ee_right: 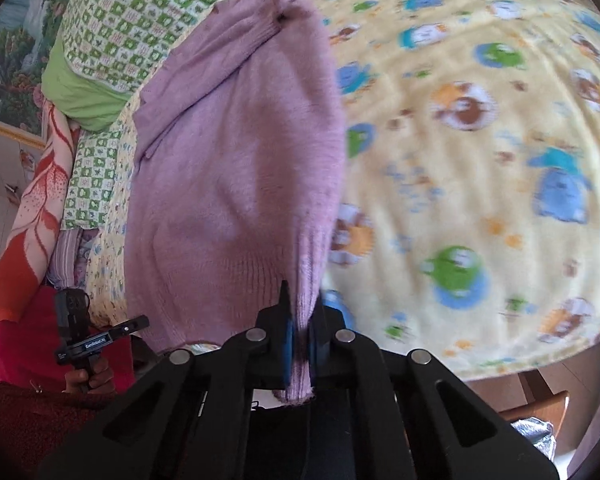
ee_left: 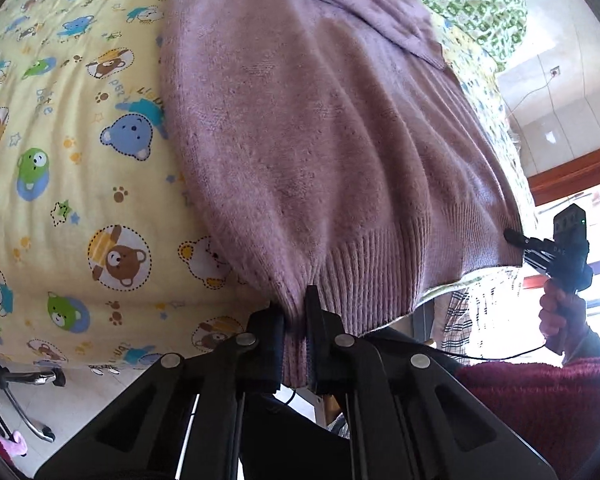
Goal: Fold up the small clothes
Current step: 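Grasp the ribbed hem with both grippers and lift it toward the collar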
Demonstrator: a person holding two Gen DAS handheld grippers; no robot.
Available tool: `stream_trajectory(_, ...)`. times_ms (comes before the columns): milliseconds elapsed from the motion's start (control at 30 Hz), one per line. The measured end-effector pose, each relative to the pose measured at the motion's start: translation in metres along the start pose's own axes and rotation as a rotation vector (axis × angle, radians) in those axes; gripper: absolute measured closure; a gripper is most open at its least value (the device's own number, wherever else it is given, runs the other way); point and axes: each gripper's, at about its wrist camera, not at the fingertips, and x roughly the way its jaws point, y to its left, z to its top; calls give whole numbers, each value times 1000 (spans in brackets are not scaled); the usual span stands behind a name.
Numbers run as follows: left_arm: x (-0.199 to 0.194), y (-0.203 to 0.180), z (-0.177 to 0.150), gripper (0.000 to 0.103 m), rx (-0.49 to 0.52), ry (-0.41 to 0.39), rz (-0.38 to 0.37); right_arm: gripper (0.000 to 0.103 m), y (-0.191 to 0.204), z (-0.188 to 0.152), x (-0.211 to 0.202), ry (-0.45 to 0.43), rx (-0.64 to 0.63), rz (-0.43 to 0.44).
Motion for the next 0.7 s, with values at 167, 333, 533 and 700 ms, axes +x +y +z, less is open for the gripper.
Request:
stream_trajectory(167, -16, 4, 2, 97, -26, -61, -70, 97, 2, 7, -6, 6, -8, 13)
stream_trajectory(333, -51, -3, 20, 98, -37, -182, -168, 97, -1, 27, -30, -74, 33, 94)
stream_trajectory(533, -99, -7, 69, 99, -63, -342, -260, 97, 16, 69, -60, -205, 57, 236)
stream_trajectory(700, -135, -10, 119, 99, -53, -466, -280, 97, 58, 118, -68, -274, 5, 335)
